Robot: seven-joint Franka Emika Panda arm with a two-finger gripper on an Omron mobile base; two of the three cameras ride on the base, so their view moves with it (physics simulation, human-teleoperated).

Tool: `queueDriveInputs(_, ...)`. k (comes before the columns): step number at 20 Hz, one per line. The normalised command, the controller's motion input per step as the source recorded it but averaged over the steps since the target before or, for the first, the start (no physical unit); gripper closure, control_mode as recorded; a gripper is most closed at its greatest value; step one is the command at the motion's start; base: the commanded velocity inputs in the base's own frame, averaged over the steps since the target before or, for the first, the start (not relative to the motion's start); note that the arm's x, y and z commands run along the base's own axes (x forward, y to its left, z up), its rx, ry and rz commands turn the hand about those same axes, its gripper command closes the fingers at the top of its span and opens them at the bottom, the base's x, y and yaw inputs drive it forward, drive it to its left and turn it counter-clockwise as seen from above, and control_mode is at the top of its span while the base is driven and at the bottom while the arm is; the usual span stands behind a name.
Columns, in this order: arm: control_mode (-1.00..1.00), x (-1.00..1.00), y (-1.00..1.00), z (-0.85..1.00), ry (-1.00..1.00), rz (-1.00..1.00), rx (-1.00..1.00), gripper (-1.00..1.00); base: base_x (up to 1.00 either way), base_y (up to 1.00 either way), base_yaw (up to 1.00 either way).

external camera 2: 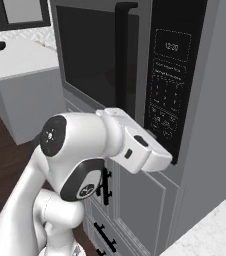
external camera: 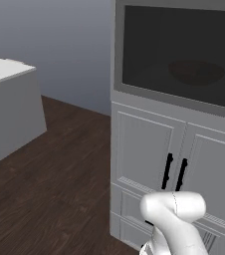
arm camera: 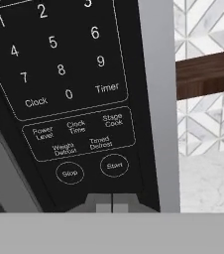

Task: Pick the avocado from the sink and place it in the bowl. Then pick the bowl and place it in the microwave. Then close the microwave door and press the start button.

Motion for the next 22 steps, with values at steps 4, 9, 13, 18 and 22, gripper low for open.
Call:
queueDriveInputs(4, -1.0, 0.01, -0.15, -0.24, 0.0, 0.0, 0.0, 1.0, 0.0, 0.0, 0.0)
queueDriveInputs(9, -1.0, 0.14, -0.17, -0.19, 0.0, 0.0, 0.02, 1.0, 0.0, 0.0, 0.0)
queueDriveInputs(13, -1.0, 0.16, -0.06, 0.0, -0.01, 0.0, 0.01, 1.0, 0.0, 0.0, 0.0)
queueDriveInputs(18, -1.0, 0.24, -0.1, 0.0, 0.0, 0.0, 0.02, 1.0, 0.0, 0.0, 0.0)
queueDriveInputs(22, -1.0, 0.24, -0.31, 0.0, -0.01, 0.01, 0.06, 1.0, 0.0, 0.0, 0.0)
